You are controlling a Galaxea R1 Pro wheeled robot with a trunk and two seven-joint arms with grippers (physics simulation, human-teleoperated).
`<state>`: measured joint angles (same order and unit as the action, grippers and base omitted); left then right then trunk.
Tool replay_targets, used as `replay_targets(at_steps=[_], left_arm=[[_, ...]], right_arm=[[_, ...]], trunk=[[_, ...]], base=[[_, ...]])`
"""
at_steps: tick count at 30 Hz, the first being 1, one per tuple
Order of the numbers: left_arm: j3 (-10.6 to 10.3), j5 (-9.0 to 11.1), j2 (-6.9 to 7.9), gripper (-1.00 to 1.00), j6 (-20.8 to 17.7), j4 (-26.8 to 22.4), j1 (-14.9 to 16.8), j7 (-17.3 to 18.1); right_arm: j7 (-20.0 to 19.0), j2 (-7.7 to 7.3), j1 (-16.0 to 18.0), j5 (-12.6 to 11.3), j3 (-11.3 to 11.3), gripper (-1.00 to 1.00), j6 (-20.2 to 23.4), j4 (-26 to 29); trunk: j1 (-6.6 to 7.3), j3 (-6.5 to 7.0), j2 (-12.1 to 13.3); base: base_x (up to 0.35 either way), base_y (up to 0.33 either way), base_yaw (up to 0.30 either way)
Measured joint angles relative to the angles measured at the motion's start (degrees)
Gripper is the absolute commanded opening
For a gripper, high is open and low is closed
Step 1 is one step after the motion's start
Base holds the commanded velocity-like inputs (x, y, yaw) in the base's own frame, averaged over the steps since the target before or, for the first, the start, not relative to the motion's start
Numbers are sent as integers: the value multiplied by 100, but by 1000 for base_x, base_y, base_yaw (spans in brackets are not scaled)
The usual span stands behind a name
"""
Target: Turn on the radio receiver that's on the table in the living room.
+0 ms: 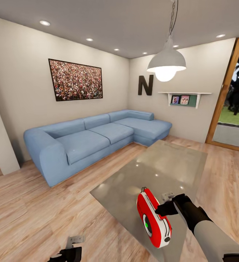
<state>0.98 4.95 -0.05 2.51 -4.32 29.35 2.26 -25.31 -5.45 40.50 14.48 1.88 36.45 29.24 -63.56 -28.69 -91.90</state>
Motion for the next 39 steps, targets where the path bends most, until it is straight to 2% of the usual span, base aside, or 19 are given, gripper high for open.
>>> replay_targets(at_steps=[10, 33, 39], left_arm=[[-9, -2, 16, -100, -4, 18, 0, 2], [17, 76, -53, -100, -6, -8, 0, 10], [19, 70, -56, -100, -13, -8, 0, 1]], right_arm=[[-8, 0, 0, -1, -1, -100, -1, 1], [0, -7, 0, 0, -1, -100, -1, 1], [-8, -2, 0, -1, 0, -100, 1, 0]], trunk=[[0, 0, 0], [0, 0, 0], [-131, -107, -239]], base=[[243, 0, 0], [8, 0, 0], [0, 0, 0]])
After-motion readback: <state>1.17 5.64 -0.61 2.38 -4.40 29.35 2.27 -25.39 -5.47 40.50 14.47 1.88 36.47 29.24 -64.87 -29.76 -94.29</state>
